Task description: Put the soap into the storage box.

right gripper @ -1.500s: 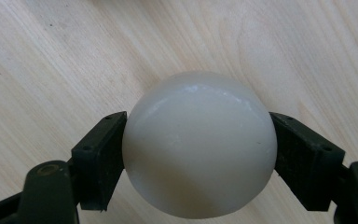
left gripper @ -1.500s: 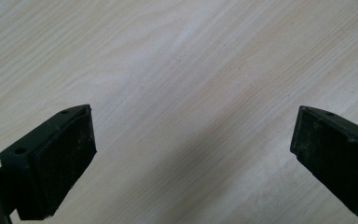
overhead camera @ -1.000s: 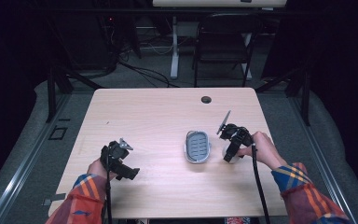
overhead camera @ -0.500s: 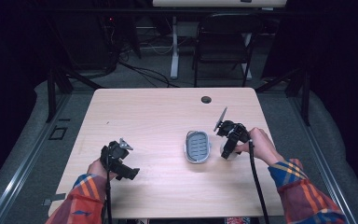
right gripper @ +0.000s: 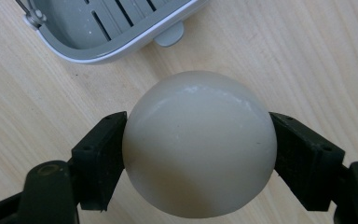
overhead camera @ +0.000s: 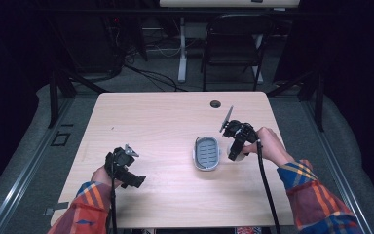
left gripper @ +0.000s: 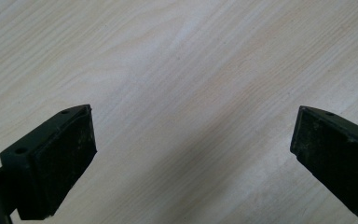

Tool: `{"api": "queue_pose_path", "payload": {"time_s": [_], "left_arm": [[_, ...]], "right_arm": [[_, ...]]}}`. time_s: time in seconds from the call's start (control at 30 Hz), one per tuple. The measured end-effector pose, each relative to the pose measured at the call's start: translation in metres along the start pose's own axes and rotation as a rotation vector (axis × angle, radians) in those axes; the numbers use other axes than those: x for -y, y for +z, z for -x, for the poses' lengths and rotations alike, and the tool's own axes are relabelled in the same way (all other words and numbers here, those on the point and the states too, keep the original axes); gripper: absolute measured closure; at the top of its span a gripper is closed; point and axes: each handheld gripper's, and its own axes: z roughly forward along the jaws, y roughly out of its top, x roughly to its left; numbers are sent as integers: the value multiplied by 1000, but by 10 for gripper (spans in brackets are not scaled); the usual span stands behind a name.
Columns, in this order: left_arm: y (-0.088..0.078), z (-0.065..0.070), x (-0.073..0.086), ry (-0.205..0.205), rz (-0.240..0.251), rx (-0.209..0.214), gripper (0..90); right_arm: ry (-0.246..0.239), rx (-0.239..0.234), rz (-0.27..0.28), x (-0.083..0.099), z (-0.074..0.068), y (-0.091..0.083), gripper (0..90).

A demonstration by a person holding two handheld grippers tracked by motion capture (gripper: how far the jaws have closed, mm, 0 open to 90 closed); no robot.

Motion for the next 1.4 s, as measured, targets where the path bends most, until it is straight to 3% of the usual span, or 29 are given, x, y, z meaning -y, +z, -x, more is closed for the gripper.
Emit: {"api": "queue_pose_path", "payload": {"time_s": [0.4, 0.67, 1.4], "left_arm": [[1, 0, 0, 8, -7, 2, 2], [0, 0, 0, 7, -7, 2, 2], [1, 0, 0, 6, -5, 3, 2]], "right_arm": [[-39, 20, 0, -19, -4, -17, 229], [-72, 25, 0, -34, -11, -20, 230], [-146, -8, 10, -78, -29, -8, 230]]}}
